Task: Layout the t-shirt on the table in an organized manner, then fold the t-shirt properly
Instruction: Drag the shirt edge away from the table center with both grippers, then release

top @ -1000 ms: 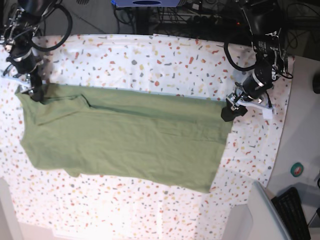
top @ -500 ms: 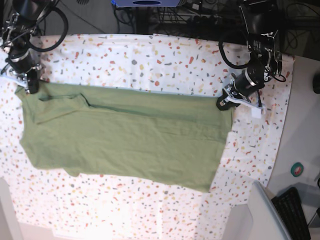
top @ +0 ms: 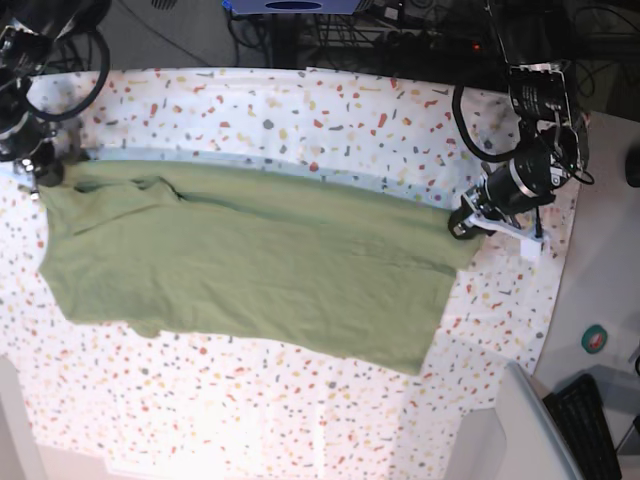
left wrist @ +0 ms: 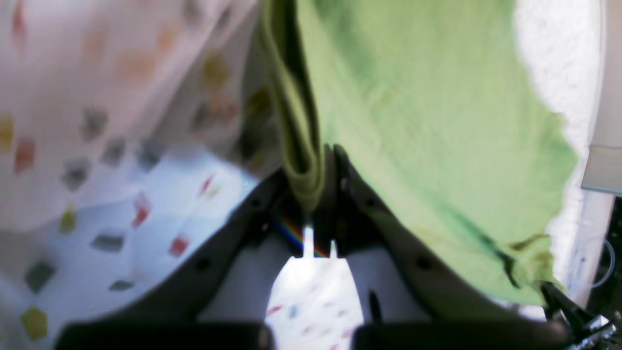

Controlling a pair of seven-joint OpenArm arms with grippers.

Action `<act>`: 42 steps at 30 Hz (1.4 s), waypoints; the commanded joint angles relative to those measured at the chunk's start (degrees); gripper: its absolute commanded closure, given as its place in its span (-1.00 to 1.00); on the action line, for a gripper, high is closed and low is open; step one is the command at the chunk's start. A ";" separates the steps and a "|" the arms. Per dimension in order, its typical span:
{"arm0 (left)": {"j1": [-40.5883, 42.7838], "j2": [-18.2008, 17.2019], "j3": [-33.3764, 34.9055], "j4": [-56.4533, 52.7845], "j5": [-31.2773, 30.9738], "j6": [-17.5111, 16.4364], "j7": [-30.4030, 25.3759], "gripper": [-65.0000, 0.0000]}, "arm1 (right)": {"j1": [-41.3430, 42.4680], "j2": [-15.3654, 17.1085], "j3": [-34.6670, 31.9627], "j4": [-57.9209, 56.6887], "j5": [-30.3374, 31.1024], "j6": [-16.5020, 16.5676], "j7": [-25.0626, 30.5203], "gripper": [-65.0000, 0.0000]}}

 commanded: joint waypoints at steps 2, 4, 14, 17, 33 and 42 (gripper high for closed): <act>-0.04 -0.67 -2.21 2.70 -4.40 0.66 0.35 1.00 | 0.13 1.00 0.38 4.92 1.84 -0.03 -1.11 1.00; 1.10 -0.94 -4.40 2.87 -8.26 1.45 1.67 1.00 | -0.93 1.00 2.40 7.47 5.01 -0.03 -3.66 1.00; 11.83 -0.85 -5.90 3.49 -9.23 1.28 1.58 1.00 | -4.97 1.44 4.51 -3.08 5.45 4.10 -5.50 1.00; 15.61 -1.03 -5.99 5.25 -9.14 1.28 1.49 1.00 | -6.20 1.53 4.51 -3.69 5.45 6.47 -5.50 1.00; 22.64 -0.76 -6.07 9.99 -9.14 1.28 1.40 1.00 | -11.04 1.44 4.51 -3.60 5.45 7.00 -4.71 1.00; 22.38 -0.94 -7.83 10.17 -9.06 1.36 1.40 1.00 | -13.94 0.83 4.34 0.09 5.71 7.00 -4.89 1.00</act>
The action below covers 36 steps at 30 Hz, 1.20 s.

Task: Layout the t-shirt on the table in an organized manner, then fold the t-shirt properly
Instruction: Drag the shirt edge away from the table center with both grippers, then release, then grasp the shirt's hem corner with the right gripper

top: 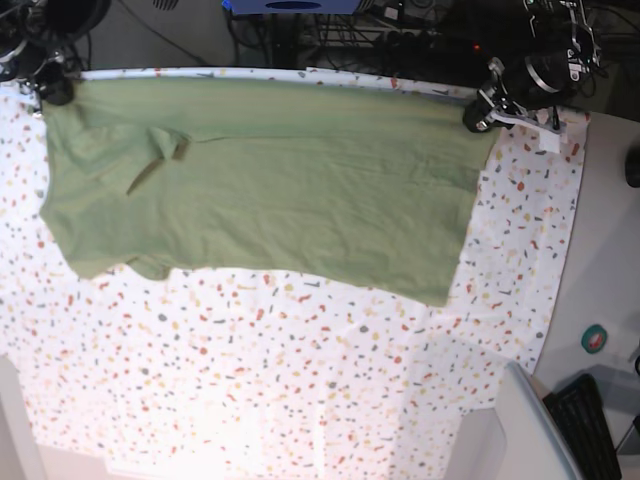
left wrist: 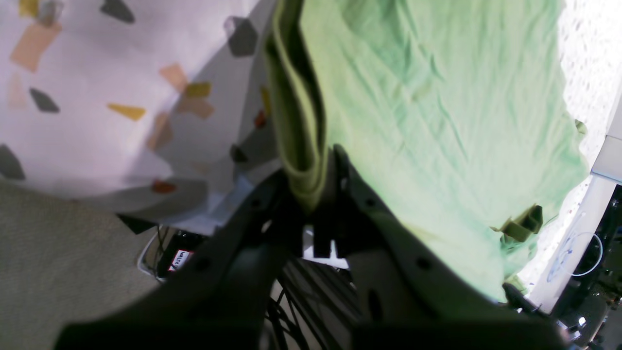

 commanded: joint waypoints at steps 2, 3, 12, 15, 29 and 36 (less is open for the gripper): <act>0.24 -0.81 -2.44 0.86 -0.55 -0.23 -1.11 1.00 | -1.00 0.14 0.49 3.29 0.73 0.25 0.84 0.64; 0.32 -0.81 -3.32 0.86 -0.55 -0.23 -1.02 0.95 | -1.36 -0.12 0.49 4.61 0.73 0.25 0.84 0.45; 0.24 -0.98 -6.14 1.30 -0.64 -0.23 -0.67 -0.24 | -2.23 -0.56 0.49 7.78 0.73 0.07 0.84 0.17; 0.32 -0.89 -6.57 1.30 -0.73 -0.23 -0.76 -0.32 | -2.23 -0.47 0.49 7.95 0.73 0.07 1.10 0.17; 0.06 -2.48 -19.15 8.42 -0.55 -0.23 -0.67 -0.32 | 10.86 6.65 -0.48 8.30 -11.40 1.30 5.76 0.14; -5.74 -9.07 -4.90 6.48 8.59 -0.23 -0.94 -0.30 | 25.19 10.52 -18.41 -1.19 -32.24 19.06 8.49 0.14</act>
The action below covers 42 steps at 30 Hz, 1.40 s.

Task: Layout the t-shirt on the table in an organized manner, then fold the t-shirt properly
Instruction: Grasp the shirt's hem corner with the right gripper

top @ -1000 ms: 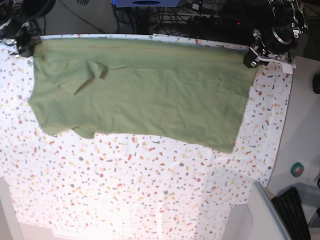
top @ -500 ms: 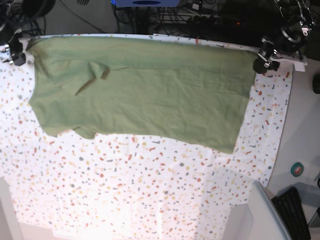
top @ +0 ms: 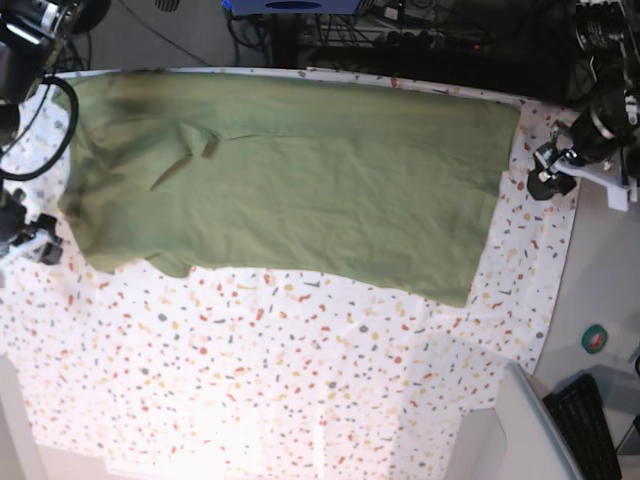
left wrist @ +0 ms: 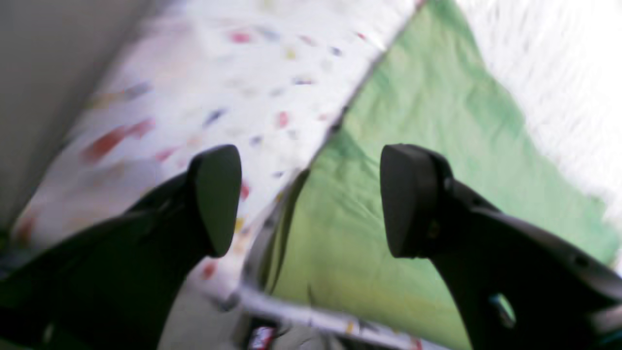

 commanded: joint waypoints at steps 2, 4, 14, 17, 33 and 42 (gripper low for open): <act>-1.10 -1.05 1.38 0.62 4.03 -0.21 -0.48 -0.14 | 1.84 0.90 -4.05 -2.43 -6.42 1.80 4.14 0.14; -2.24 -0.96 2.70 0.62 7.28 -0.30 -0.48 0.27 | 3.33 0.90 -6.78 -6.04 -11.96 3.73 7.65 0.08; -4.79 -0.96 3.40 -5.62 8.33 -0.30 -0.56 1.00 | 4.04 0.73 -6.60 -8.15 -14.51 7.78 10.11 0.00; -4.79 -0.96 3.40 -5.71 8.33 -0.30 -0.56 1.00 | 5.27 0.55 -6.78 -7.27 -14.51 7.78 9.85 -0.01; -4.61 -0.96 3.05 -5.71 8.42 -0.30 -0.56 1.00 | 18.63 0.99 -7.13 -29.33 -14.95 7.69 10.20 0.01; -4.79 -0.96 2.96 -5.79 8.42 -0.30 -0.56 1.00 | 18.19 0.90 -7.13 -29.42 -14.95 7.69 9.94 0.26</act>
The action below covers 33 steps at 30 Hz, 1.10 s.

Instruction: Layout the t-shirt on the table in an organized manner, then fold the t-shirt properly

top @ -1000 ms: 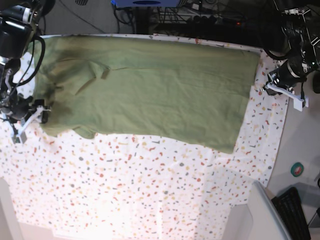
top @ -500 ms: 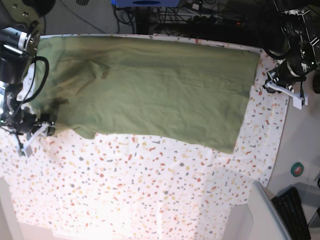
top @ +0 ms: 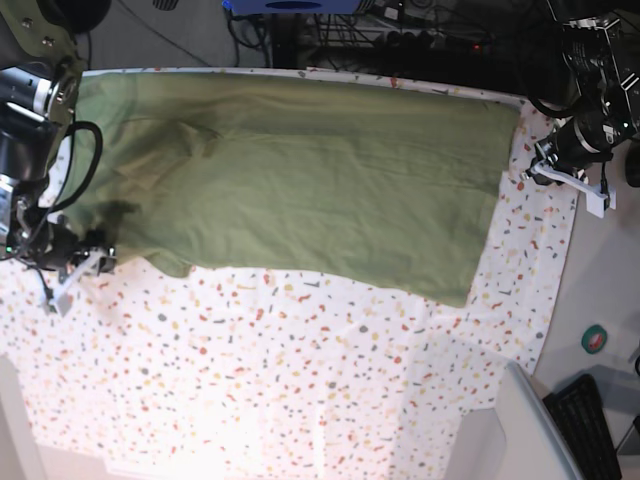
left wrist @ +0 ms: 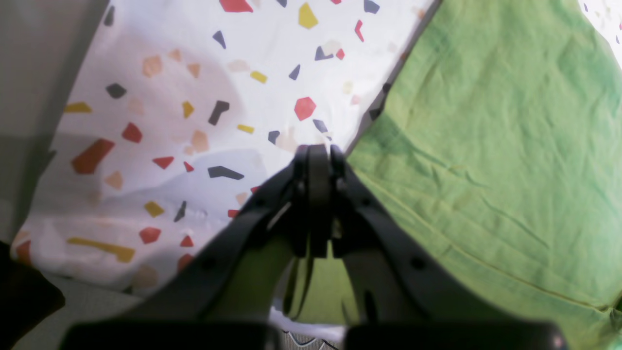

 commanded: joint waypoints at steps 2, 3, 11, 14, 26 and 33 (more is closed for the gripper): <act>-0.33 -1.07 -0.51 0.81 -0.41 -0.30 -0.83 1.00 | 1.51 0.88 0.33 0.81 0.62 0.30 0.80 0.69; -0.33 -1.07 -0.51 0.81 -0.41 -0.30 -0.83 1.00 | 1.51 0.88 0.41 0.89 0.79 0.30 0.80 0.95; -0.33 -1.07 -0.07 0.72 -0.32 -0.30 -0.83 1.00 | 0.11 0.62 0.59 6.70 1.05 0.30 -3.15 1.00; -0.42 -1.07 -0.07 0.81 -0.32 -0.30 -0.91 1.00 | -3.24 -0.70 0.59 16.45 1.14 0.39 -6.85 1.00; -1.30 -1.07 -0.07 0.98 -0.32 -0.30 -0.91 1.00 | -21.26 -12.31 6.92 49.25 1.14 0.57 -15.02 1.00; -1.30 -1.07 -0.07 0.81 -0.32 -0.30 -0.91 1.00 | -26.80 -18.46 11.58 51.53 1.14 0.57 -15.02 1.00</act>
